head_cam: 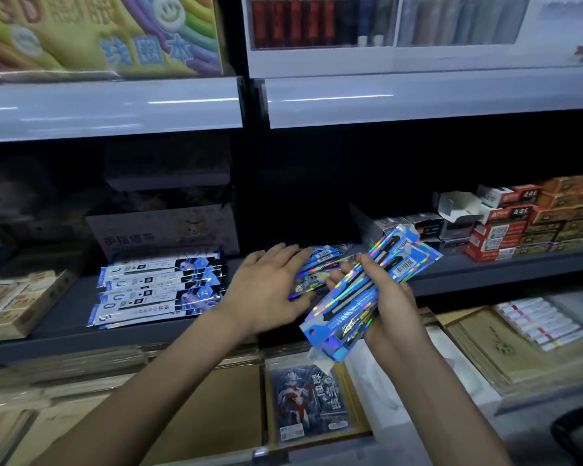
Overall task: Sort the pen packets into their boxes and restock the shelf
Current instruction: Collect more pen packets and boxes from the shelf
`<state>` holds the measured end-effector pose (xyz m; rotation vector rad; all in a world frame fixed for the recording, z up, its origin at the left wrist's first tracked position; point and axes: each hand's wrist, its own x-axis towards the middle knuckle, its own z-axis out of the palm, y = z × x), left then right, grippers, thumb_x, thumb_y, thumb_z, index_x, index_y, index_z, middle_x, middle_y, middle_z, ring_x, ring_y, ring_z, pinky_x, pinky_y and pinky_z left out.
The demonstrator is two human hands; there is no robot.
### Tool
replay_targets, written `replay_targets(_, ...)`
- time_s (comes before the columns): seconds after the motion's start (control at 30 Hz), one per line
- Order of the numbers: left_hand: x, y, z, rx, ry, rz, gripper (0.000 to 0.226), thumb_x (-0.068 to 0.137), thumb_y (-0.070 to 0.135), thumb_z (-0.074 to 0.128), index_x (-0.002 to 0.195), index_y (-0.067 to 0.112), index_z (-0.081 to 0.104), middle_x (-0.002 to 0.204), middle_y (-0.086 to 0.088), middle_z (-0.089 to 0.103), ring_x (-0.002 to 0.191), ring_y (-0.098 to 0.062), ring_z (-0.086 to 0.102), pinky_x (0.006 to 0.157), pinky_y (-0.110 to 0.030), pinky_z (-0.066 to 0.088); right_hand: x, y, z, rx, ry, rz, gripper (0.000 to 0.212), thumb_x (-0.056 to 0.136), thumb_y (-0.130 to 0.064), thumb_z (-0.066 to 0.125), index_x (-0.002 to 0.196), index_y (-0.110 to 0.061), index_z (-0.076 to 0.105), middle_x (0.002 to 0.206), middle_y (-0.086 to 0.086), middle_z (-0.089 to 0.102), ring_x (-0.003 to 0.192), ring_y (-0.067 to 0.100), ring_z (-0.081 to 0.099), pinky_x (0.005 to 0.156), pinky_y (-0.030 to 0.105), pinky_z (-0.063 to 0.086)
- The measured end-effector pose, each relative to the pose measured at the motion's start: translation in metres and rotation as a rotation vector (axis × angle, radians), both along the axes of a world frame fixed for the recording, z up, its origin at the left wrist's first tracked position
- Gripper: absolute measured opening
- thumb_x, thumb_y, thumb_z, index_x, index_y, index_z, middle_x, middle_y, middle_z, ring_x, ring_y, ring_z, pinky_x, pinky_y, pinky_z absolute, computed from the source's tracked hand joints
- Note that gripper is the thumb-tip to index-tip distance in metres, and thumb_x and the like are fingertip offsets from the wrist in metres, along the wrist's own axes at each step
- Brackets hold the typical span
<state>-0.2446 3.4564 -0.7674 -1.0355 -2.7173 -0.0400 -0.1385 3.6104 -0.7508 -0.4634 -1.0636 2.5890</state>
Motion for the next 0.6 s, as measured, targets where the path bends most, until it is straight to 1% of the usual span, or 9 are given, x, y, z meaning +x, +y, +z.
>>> replay_targets(0.1,0.005,-0.009,0.01,0.062,-0.004,-0.042,0.089,0.084,0.068,0.032,0.162,0.025,0.026,0.168,0.002,0.029,0.156,-0.017,0.021,0.125,-0.037,0.02,-0.002,-0.003,-0.002,0.009,-0.013,-0.008,0.028,0.102,-0.021,0.064,0.114,0.005,0.063,0.096,0.02,0.071,0.084,0.031,0.073,0.075,0.038,0.065)
replay_targets(0.17,0.009,-0.017,0.017,0.104,-0.014,-0.055,0.093,0.081,0.071,0.027,0.162,0.025,0.027,0.168,0.004,0.029,0.156,-0.015,0.021,0.124,-0.035,0.021,-0.002,-0.004,-0.002,0.011,-0.017,-0.014,0.024,0.102,-0.02,0.064,0.109,0.003,0.064,0.093,0.02,0.071,0.082,0.03,0.072,0.074,0.038,0.066)
replay_targets(0.2,0.01,-0.021,0.018,0.105,-0.017,-0.059,0.094,0.08,0.071,0.028,0.162,0.026,0.026,0.168,0.004,0.029,0.156,-0.015,0.021,0.124,-0.035,0.021,-0.002,-0.005,-0.002,0.008,-0.018,-0.015,0.022,0.102,-0.02,0.063,0.106,0.002,0.064,0.091,0.019,0.07,0.079,0.029,0.072,0.074,0.038,0.065)
replay_targets(0.27,0.013,-0.025,0.021,0.131,-0.038,-0.058,0.086,0.084,0.065,0.036,0.161,0.027,0.028,0.167,0.005,0.03,0.156,-0.014,0.022,0.122,-0.034,0.023,-0.002,-0.006,-0.005,-0.004,-0.021,-0.021,0.021,0.102,-0.019,0.064,0.103,0.003,0.064,0.088,0.018,0.07,0.075,0.028,0.072,0.076,0.039,0.065)
replay_targets(0.33,0.021,-0.027,0.023,0.245,-0.067,-0.043,0.074,0.09,0.053,0.039,0.158,0.026,0.036,0.164,0.006,0.036,0.152,-0.013,0.029,0.119,-0.033,0.026,-0.003,-0.007,-0.007,0.003,-0.045,-0.032,0.024,0.103,-0.018,0.063,0.097,0.005,0.065,0.083,0.015,0.073,0.073,0.025,0.076,0.076,0.037,0.066)
replay_targets(0.4,0.038,-0.028,0.025,0.393,-0.043,-0.042,0.06,0.093,0.043,0.04,0.15,0.026,0.048,0.154,0.009,0.048,0.141,-0.012,0.041,0.113,-0.032,0.033,-0.003,-0.007,-0.009,0.001,-0.051,-0.031,0.025,0.103,-0.017,0.061,0.088,0.001,0.067,0.076,0.011,0.075,0.071,0.022,0.077,0.082,0.04,0.064)
replay_targets(0.47,0.063,-0.027,0.022,0.516,-0.033,-0.043,0.049,0.093,0.038,0.043,0.139,0.027,0.057,0.139,0.012,0.057,0.128,-0.012,0.051,0.106,-0.033,0.042,-0.002,-0.006,-0.01,-0.014,-0.021,-0.023,0.025,0.104,-0.016,0.06,0.084,-0.002,0.066,0.075,0.01,0.073,0.072,0.023,0.076,0.087,0.043,0.061)
replay_targets(0.53,0.084,-0.024,0.015,0.604,-0.162,-0.017,0.045,0.093,0.049,0.046,0.132,0.031,0.059,0.129,0.016,0.059,0.122,-0.008,0.055,0.104,-0.034,0.045,0.001,-0.005,-0.01,-0.004,0.004,0.007,0.024,0.104,-0.016,0.059,0.086,-0.002,0.066,0.079,0.012,0.073,0.076,0.025,0.077,0.087,0.042,0.06)
replay_targets(0.6,0.096,-0.018,0.011,0.643,-0.405,-0.001,0.054,0.084,0.069,0.055,0.13,0.041,0.055,0.123,0.023,0.062,0.116,0.0,0.059,0.101,-0.034,0.05,0.005,-0.008,-0.009,0.028,0.012,0.083,0.024,0.104,-0.019,0.058,0.092,-0.001,0.068,0.09,0.013,0.077,0.089,0.027,0.078,0.086,0.04,0.06)
